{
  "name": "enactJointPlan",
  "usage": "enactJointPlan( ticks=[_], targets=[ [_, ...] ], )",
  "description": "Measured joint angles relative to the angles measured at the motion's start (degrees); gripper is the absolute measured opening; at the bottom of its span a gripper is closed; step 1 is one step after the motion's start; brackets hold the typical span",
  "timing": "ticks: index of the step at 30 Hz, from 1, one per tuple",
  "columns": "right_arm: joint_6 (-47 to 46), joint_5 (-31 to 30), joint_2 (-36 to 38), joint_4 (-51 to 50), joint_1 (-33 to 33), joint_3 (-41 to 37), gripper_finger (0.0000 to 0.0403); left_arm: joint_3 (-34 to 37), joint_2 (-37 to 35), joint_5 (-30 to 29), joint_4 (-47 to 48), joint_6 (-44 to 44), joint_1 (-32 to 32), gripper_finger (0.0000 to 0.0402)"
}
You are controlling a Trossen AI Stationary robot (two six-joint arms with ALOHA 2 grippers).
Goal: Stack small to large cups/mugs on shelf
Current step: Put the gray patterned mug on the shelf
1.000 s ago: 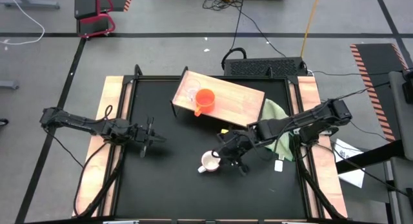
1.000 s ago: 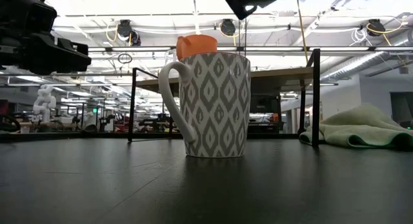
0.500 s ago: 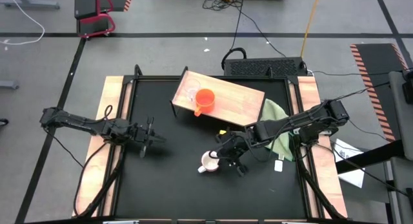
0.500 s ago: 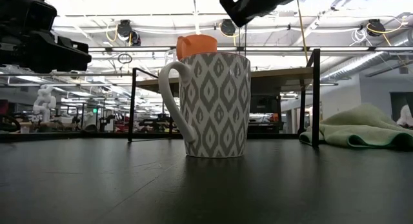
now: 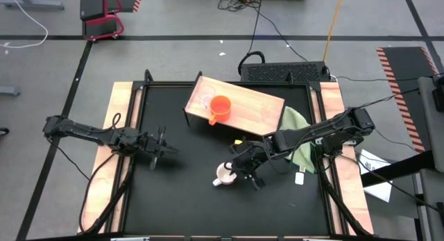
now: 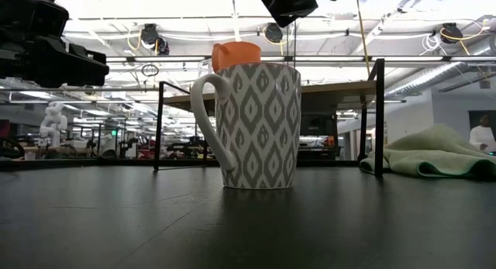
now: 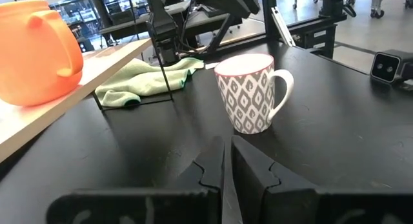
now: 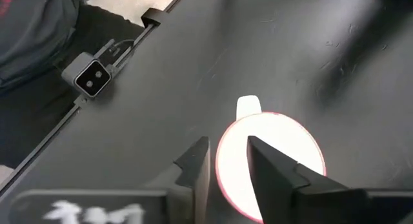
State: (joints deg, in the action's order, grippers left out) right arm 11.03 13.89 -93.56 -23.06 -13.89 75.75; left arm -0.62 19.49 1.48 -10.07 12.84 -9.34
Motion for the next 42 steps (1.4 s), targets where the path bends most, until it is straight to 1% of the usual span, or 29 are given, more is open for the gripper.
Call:
enactJointPlan(
  ticks=[5,10,27,42],
  targets=[
    [0.1,0.0,-1.6,0.9,0.0,0.0,0.0125,0.0,0.0,0.1,0.0,-0.6,0.0,0.0031],
    [0.7,0.0,-3.5,-0.4,-0.1,-0.1,0.0138,0.0,0.0,0.2,0.5,-1.4,0.0,0.0031],
    [1.7,0.0,-6.8,-0.3,-0.1,0.0,0.0139,0.0,0.0,1.3,0.9,-1.2,0.0,0.0031],
    [1.5,0.0,-7.1,-0.3,-0.1,0.0,0.0139,0.0,0.0,1.3,0.9,-1.2,0.0,0.0031]
  ],
)
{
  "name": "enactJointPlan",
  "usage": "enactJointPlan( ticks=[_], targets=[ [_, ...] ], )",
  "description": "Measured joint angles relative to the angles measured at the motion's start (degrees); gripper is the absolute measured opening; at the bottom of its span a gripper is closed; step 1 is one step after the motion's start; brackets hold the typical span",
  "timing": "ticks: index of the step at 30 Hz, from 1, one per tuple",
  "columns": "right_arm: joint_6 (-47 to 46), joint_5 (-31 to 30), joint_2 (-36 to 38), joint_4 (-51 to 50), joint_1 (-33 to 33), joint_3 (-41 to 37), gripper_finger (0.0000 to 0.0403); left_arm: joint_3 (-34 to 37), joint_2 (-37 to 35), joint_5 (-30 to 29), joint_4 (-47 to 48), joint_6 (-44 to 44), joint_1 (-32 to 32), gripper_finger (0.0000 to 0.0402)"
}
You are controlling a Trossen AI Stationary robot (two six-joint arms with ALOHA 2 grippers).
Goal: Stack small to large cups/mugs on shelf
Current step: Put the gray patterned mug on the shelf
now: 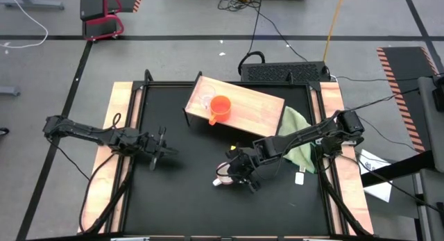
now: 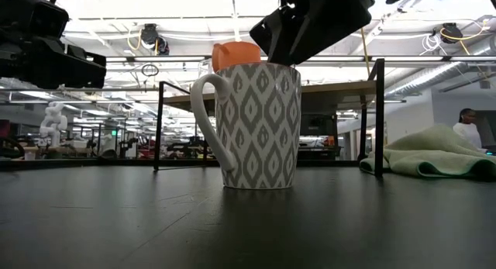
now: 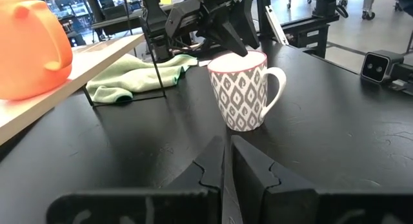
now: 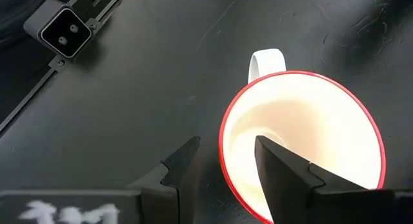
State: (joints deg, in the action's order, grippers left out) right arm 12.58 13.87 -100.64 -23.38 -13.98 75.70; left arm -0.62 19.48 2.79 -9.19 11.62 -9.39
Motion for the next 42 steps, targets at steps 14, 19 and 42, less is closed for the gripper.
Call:
enactJointPlan(
  ticks=[14,19,42],
  targets=[
    [0.0,0.0,0.0,-0.2,0.0,-0.6,0.0139,0.0,0.0,0.3,0.0,-0.1,-0.2,0.0031],
    [0.1,0.0,0.0,0.1,0.0,-1.5,0.0139,0.0,0.0,0.3,0.0,-0.1,-0.2,0.0031],
    [0.8,-0.1,0.0,2.2,0.0,-2.6,0.0060,0.0,0.0,0.3,0.0,-0.2,-0.2,0.0031]
  ],
)
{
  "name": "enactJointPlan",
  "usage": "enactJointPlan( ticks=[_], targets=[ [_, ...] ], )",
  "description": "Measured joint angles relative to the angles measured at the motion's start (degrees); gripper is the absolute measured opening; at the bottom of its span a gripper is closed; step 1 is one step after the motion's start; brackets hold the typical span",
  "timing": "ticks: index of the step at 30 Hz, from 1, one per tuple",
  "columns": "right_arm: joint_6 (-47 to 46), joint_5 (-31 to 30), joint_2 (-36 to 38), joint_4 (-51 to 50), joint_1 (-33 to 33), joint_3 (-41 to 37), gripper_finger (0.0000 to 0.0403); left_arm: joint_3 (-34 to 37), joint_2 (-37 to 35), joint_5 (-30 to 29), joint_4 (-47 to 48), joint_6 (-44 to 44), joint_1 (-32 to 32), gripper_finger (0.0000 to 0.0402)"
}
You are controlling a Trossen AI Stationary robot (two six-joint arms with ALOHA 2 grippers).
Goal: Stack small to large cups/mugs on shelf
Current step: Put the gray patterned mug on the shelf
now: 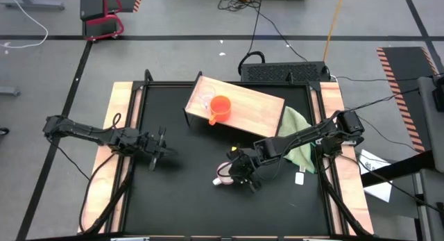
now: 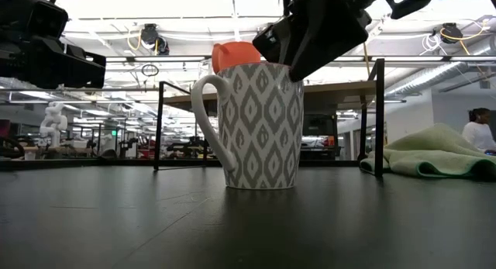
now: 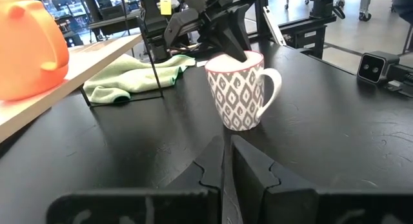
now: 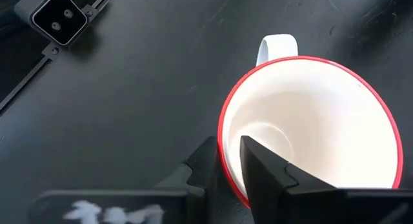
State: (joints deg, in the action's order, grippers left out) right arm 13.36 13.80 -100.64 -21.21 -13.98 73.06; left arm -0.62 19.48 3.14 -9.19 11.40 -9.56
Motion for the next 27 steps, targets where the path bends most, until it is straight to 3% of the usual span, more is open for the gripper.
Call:
enactJointPlan(
  ticks=[9,27],
  targets=[
    [1.8,-0.2,0.0,0.3,0.0,0.0,0.0010,0.0,0.0,0.0,0.1,-0.2,0.0,0.0031],
    [8.6,-0.7,0.0,0.8,0.0,0.0,0.0004,0.0,0.0,0.0,1.1,-1.1,0.0,0.0031]
  ],
)
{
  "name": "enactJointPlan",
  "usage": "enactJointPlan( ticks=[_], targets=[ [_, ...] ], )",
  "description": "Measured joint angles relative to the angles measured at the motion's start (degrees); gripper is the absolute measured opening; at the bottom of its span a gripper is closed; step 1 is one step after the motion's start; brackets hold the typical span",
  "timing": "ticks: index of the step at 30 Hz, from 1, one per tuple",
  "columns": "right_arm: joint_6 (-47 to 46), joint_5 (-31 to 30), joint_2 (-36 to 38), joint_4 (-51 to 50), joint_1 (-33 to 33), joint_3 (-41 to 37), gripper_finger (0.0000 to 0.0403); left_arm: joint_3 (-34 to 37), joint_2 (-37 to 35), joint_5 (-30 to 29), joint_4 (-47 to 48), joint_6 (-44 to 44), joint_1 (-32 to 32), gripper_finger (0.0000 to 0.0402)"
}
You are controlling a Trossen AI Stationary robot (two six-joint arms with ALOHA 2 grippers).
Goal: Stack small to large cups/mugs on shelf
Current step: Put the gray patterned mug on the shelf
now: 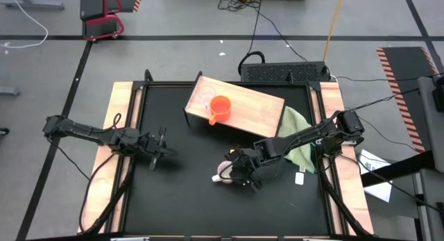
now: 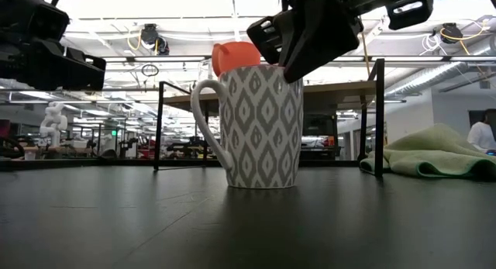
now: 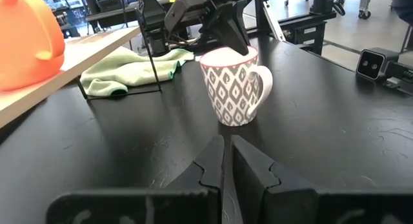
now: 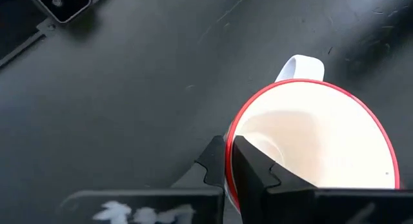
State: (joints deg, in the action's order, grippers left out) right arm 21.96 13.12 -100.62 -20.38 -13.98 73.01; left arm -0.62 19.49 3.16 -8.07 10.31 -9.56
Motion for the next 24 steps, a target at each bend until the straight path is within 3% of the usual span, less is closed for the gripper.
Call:
enactJointPlan(
  ticks=[9,24],
  targets=[
    [0.0,-1.2,0.8,0.0,0.0,0.0,0.0003,0.0,0.0,0.0,0.4,-0.3,0.0,0.0031],
    [-2.2,-1.3,10.6,-2.3,-0.7,0.0,0.0003,0.0,0.0,0.0,0.5,-0.3,0.0,0.0031]
  ],
)
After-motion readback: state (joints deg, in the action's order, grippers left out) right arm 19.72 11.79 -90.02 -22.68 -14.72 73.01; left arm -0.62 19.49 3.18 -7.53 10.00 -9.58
